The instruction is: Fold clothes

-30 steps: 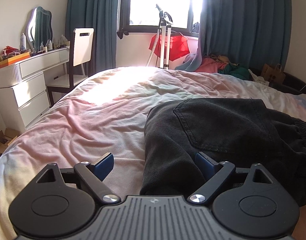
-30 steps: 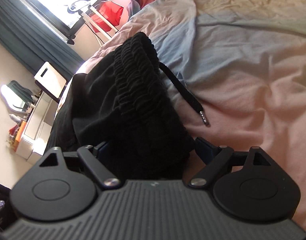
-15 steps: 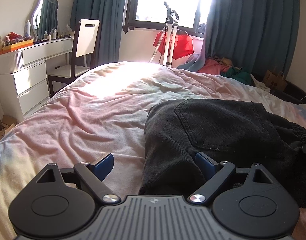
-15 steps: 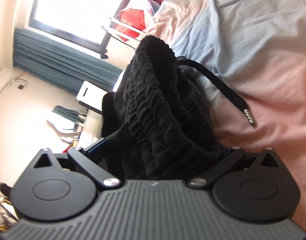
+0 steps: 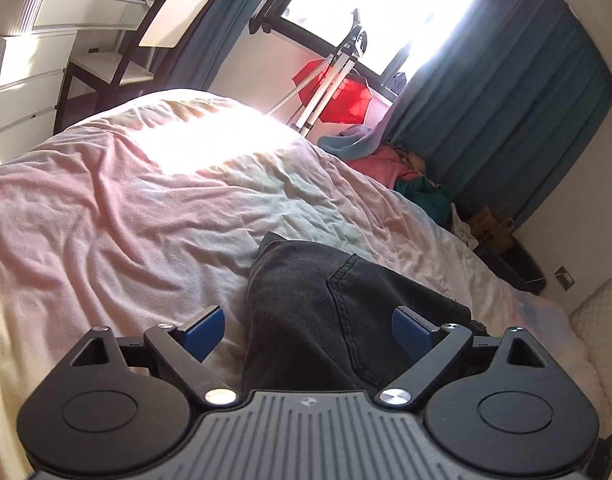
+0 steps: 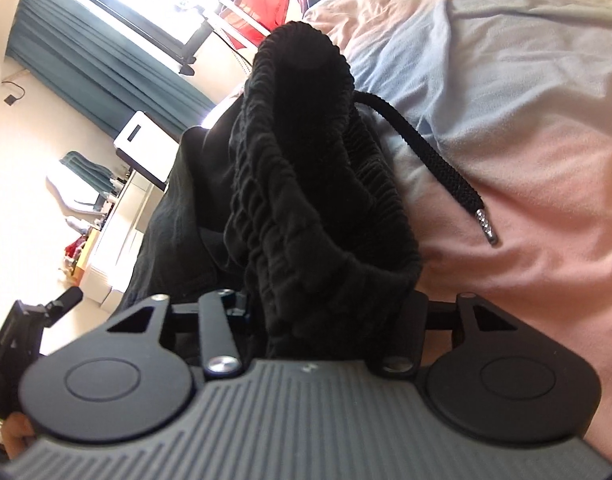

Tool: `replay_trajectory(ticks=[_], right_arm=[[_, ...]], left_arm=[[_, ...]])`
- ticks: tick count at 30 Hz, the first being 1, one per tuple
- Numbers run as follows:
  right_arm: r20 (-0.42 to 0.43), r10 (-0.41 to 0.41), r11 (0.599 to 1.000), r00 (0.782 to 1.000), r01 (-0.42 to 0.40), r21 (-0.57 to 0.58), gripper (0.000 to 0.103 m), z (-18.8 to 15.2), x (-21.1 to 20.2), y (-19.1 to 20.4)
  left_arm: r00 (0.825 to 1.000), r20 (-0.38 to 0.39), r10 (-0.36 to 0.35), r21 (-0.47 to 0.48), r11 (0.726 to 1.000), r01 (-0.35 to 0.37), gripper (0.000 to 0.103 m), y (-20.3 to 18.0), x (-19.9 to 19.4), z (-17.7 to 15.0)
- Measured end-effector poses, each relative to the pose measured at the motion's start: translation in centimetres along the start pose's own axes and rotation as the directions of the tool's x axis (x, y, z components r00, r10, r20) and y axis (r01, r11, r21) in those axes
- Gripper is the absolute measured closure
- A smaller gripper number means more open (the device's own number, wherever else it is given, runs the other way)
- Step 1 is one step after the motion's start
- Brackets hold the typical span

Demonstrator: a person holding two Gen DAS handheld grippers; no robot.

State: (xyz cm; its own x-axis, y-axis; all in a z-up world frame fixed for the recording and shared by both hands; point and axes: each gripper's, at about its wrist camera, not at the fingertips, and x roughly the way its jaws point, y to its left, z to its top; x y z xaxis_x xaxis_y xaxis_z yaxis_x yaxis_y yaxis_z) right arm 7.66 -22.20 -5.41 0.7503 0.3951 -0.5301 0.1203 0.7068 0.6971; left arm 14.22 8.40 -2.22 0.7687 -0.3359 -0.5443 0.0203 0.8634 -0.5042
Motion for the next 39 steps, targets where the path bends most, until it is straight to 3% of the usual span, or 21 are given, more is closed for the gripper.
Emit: replay_trajectory(ticks=[3, 6, 11, 13, 20, 25, 28, 34, 39], right_arm=[[0.013, -0.001, 1.0, 1.0, 0.001, -0.009, 0.055, 0.2, 0.0, 0.3], [0.018, -0.002, 1.0, 1.0, 0.002, -0.009, 0.055, 0.2, 0.0, 0.3], [0.026, -0.009, 1.0, 1.0, 0.009, -0.009, 0.055, 0.1, 0.0, 0.1], [0.029, -0.013, 1.0, 0.999, 0.013, -0.012, 0.055, 0.1, 0.1, 0.2], [0.05, -0.042, 0.998, 0.998, 0.045, -0.054, 0.058, 0.1, 0.2, 1.1], [0.124, -0.04, 0.99, 0.991, 0.056, -0.127, 0.067, 0.1, -1.8, 3.7], [0.172, -0.012, 0.987, 0.985, 0.04, -0.158, 0.069, -0.2, -4.1, 5.4], [0.249, 0.036, 0.984, 0.968, 0.01, -0.178, 0.069, 0.0, -9.6, 6.6], [0.326, 0.027, 0.986, 0.945, 0.028, -0.162, 0.07, 2.8, -14.8, 5.5]], left_arm=[[0.994, -0.108, -0.032, 0.006, 0.999, 0.033, 0.007, 1.1, 2.8, 1.0], [0.967, -0.244, -0.07, 0.001, 0.997, 0.072, 0.008, 2.2, 5.8, 0.7], [0.942, -0.293, -0.16, -0.109, 0.985, 0.134, 0.007, 3.7, 7.9, -0.4], [0.927, -0.32, -0.197, -0.138, 0.977, 0.16, 0.013, 3.9, 8.6, -0.9], [0.936, -0.287, -0.205, -0.076, 0.979, 0.191, 0.035, 3.0, 8.1, -0.9], [0.952, -0.231, -0.199, 0.038, 0.976, 0.213, 0.052, 1.3, 6.2, -1.0], [0.957, -0.198, -0.211, 0.046, 0.973, 0.225, 0.055, 0.7, 4.2, -1.4], [0.943, -0.17, -0.286, -0.034, 0.958, 0.284, 0.057, -1.4, 0.7, -2.6], [0.918, -0.187, -0.349, -0.07, 0.937, 0.341, 0.058, -8.0, 0.8, -2.1]])
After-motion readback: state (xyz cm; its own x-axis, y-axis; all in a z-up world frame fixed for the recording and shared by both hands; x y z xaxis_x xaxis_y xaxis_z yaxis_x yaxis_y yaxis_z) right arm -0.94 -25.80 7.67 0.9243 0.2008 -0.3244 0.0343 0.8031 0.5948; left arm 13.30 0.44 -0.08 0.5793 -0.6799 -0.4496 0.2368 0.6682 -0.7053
